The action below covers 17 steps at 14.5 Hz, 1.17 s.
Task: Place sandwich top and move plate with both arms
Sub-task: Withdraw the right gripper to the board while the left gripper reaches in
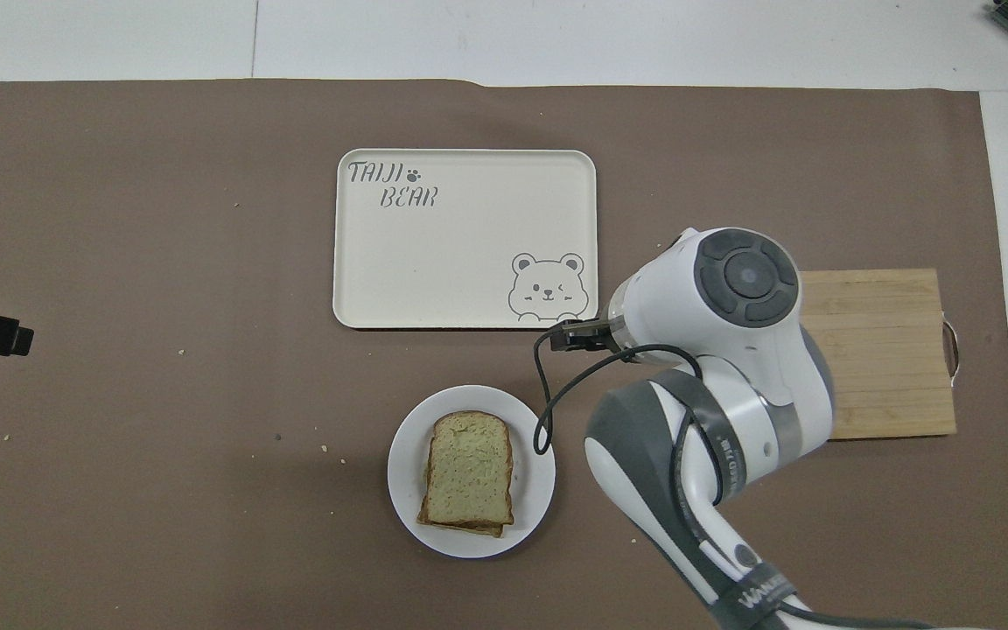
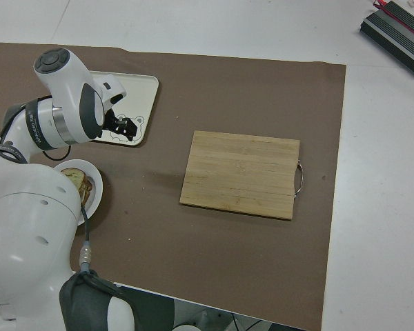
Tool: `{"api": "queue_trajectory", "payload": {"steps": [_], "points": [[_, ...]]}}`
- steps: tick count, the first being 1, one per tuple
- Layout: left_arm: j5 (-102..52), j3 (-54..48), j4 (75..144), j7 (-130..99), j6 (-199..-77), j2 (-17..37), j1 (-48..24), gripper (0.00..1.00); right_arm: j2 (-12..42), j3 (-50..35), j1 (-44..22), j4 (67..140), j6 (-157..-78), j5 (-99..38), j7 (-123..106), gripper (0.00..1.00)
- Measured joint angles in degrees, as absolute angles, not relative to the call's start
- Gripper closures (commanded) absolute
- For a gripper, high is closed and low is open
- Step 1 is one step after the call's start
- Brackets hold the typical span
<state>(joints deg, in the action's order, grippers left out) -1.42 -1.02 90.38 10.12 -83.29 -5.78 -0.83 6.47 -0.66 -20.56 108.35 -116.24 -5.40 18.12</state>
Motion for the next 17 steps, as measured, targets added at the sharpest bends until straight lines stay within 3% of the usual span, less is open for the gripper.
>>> {"api": "queue_trajectory", "payload": {"steps": [6, 11, 17], "points": [[-1.5, -1.0, 90.4, 10.1, -83.5, -5.8, -0.8, 0.0, 2.5, -0.6, -16.2, 107.6, -113.5, -5.3, 18.1, 0.0], [-9.0, -0.7, 90.4, 10.1, -83.8, -5.8, -0.4, 0.0, -2.5, -0.4, -11.8, 103.9, -103.0, -5.3, 18.0, 0.0], [-20.0, -0.5, 92.1, 10.1, -84.5, -4.7, 0.6, 0.0, -3.1, 0.0, -9.0, 99.6, -98.6, -1.2, 17.5, 0.0]]}}
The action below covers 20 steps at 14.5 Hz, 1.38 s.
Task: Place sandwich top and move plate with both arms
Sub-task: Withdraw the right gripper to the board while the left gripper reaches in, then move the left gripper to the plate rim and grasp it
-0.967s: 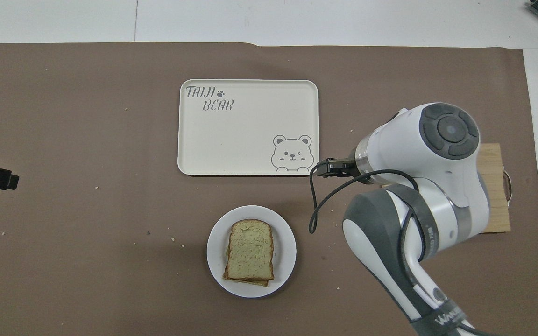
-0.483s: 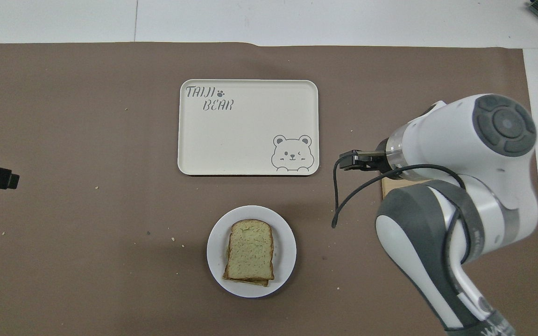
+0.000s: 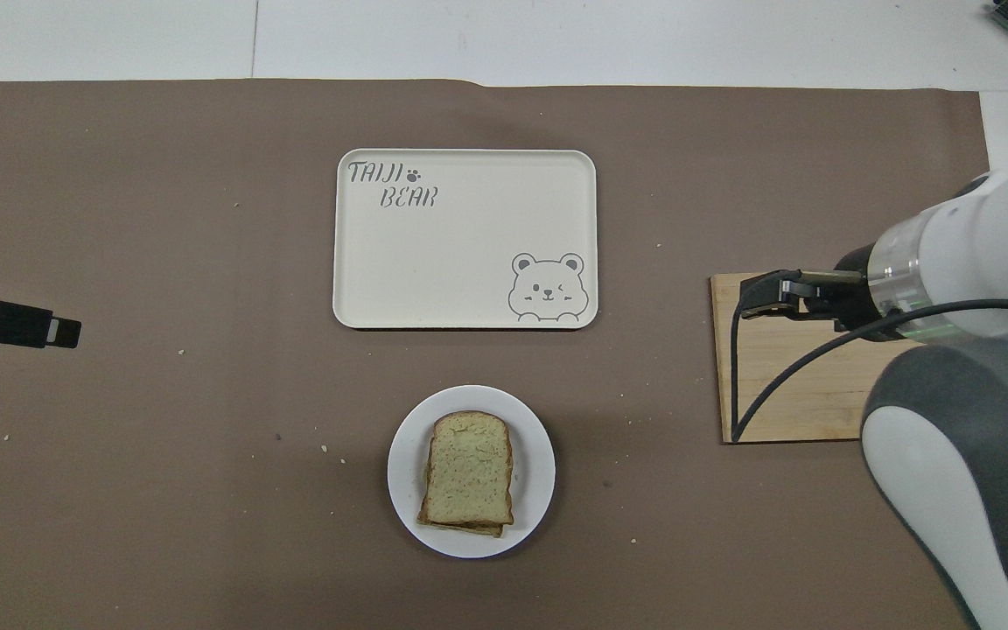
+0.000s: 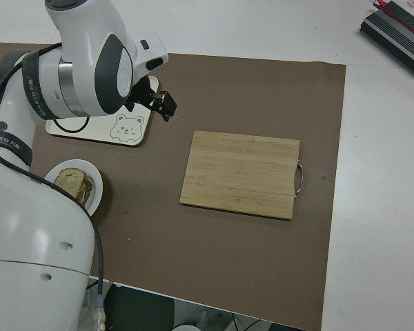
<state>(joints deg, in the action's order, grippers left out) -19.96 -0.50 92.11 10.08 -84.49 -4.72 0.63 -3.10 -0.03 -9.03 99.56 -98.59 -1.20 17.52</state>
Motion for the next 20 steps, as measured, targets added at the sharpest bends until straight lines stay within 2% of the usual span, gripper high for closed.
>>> {"api": "queue_trajectory", "payload": {"steps": [5, 10, 15, 20], "points": [[-24.3, -1.1, 100.5, 12.2, -90.6, -3.9, 1.0, 0.0, -3.3, 0.1, -5.1, 94.4, -92.9, -0.9, 11.1, 0.0], [-24.7, -1.9, 111.4, 13.4, -100.9, -7.4, 0.4, 0.0, -3.3, 0.2, -1.3, 91.3, -89.5, -0.6, 4.3, 0.0], [-31.9, -2.2, 114.4, 13.5, -102.6, -8.0, -0.7, 0.0, -4.0, 0.2, 0.3, 89.6, -85.9, -0.6, 1.3, 0.0], [-43.5, -2.2, 117.6, 18.3, -105.5, -3.6, -0.7, 0.0, -4.4, 0.2, 1.1, 90.1, -86.0, -0.6, 1.3, 0.0]]}}
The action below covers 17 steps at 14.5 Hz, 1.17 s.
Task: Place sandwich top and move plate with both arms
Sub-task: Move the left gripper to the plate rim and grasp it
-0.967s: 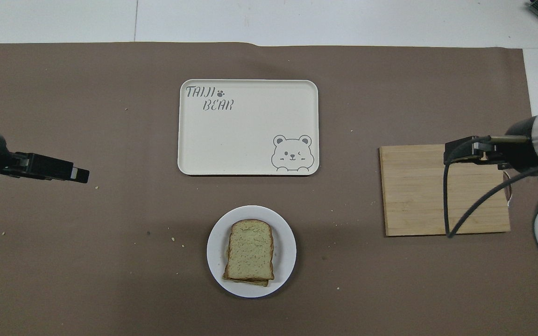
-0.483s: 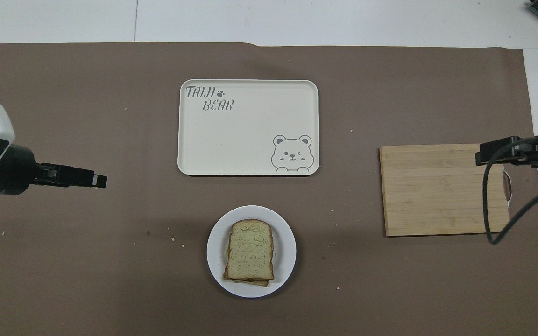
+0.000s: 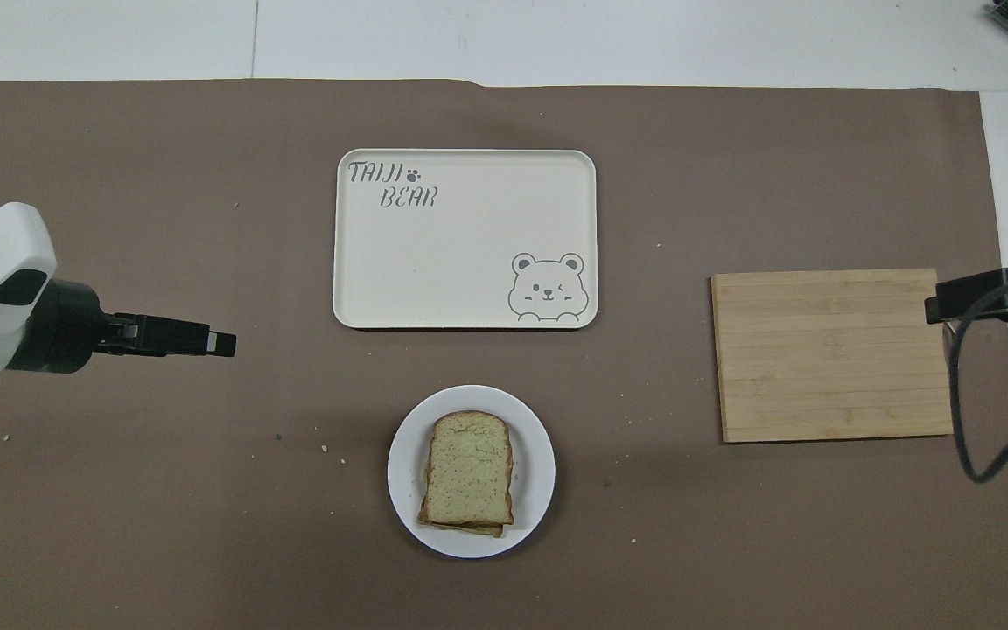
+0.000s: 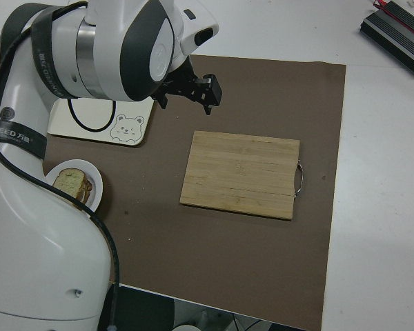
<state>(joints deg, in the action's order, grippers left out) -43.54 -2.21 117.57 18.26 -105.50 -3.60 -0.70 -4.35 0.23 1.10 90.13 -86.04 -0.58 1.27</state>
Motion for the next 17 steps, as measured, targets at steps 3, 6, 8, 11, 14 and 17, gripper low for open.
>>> {"api": "queue_trajectory", "payload": {"steps": [3, 6, 8, 11, 14, 17], "points": [[-50.3, -2.2, 120.0, 24.5, -106.1, -0.1, -0.7, 0.1, -4.4, 0.2, 1.4, 90.1, -86.2, -0.6, 1.3, 0.0], [-57.5, -2.2, 124.5, 31.8, -108.8, 2.0, -0.7, 0.25, -4.4, 0.2, 2.2, 90.1, -86.2, -0.6, 1.3, 0.0], [-60.3, -2.2, 127.4, 35.8, -110.2, 2.8, -0.7, 0.37, -4.4, 0.2, 2.2, 90.1, -86.2, -0.6, 1.3, 0.0], [-62.7, -2.2, 129.6, 38.7, -110.6, 3.4, -1.3, 0.46, -4.4, 0.1, 2.2, 90.1, -86.2, -0.6, 1.3, 0.0], [-64.4, -2.3, 131.0, 40.9, -110.6, 3.6, -2.1, 0.51, -4.4, -0.3, 2.2, 90.1, -86.2, -0.6, 1.3, 0.0], [-65.8, -2.3, 132.8, 46.3, -110.7, 5.4, -2.3, 0.55, -4.4, -0.3, 2.2, 90.1, -86.2, -0.6, 1.3, 0.0]]}}
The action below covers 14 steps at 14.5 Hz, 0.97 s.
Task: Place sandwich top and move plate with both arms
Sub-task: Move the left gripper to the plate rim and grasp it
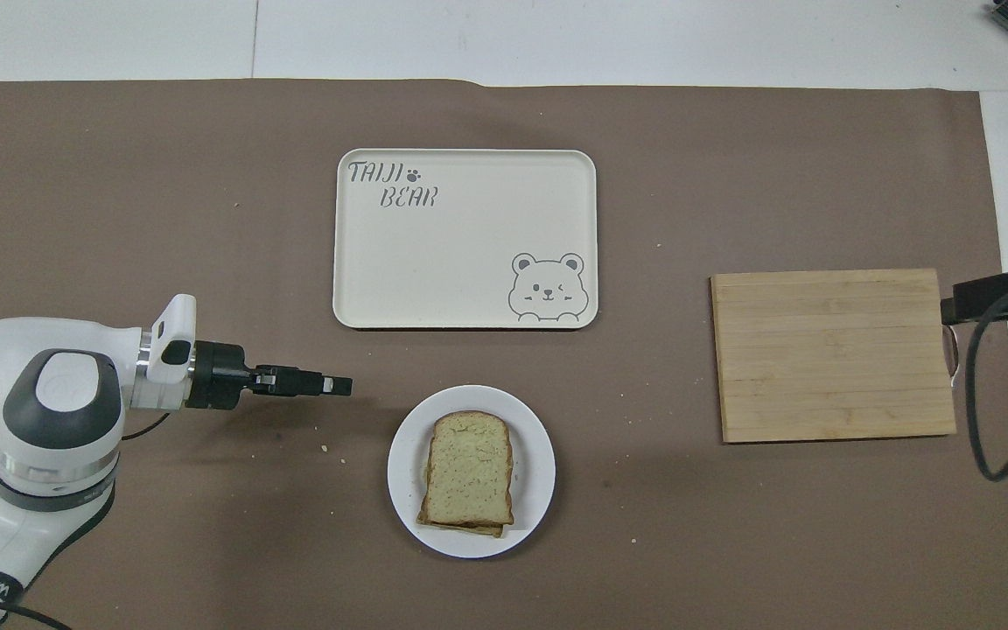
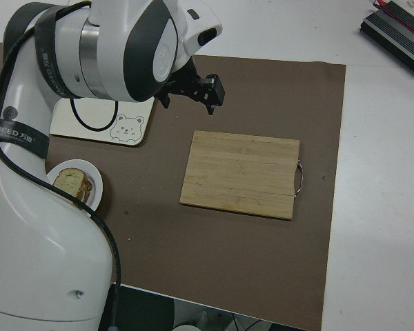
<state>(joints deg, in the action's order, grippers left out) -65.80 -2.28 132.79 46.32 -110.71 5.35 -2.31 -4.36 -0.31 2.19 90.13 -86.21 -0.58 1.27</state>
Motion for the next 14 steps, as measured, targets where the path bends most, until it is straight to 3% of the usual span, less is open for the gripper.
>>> {"api": "queue_trajectory", "payload": {"steps": [5, 14], "points": [[-68.9, -2.3, 134.8, 54.4, -110.9, 9.1, -2.6, 0.68, -4.4, -0.3, 2.2, 90.1, -86.2, -0.6, 1.3, 0.0], [-69.0, -2.3, 137.0, 55.9, -113.2, 9.2, -7.2, 0.71, -4.4, -0.4, 2.0, 90.1, -86.2, -0.6, 1.3, 0.0]]}}
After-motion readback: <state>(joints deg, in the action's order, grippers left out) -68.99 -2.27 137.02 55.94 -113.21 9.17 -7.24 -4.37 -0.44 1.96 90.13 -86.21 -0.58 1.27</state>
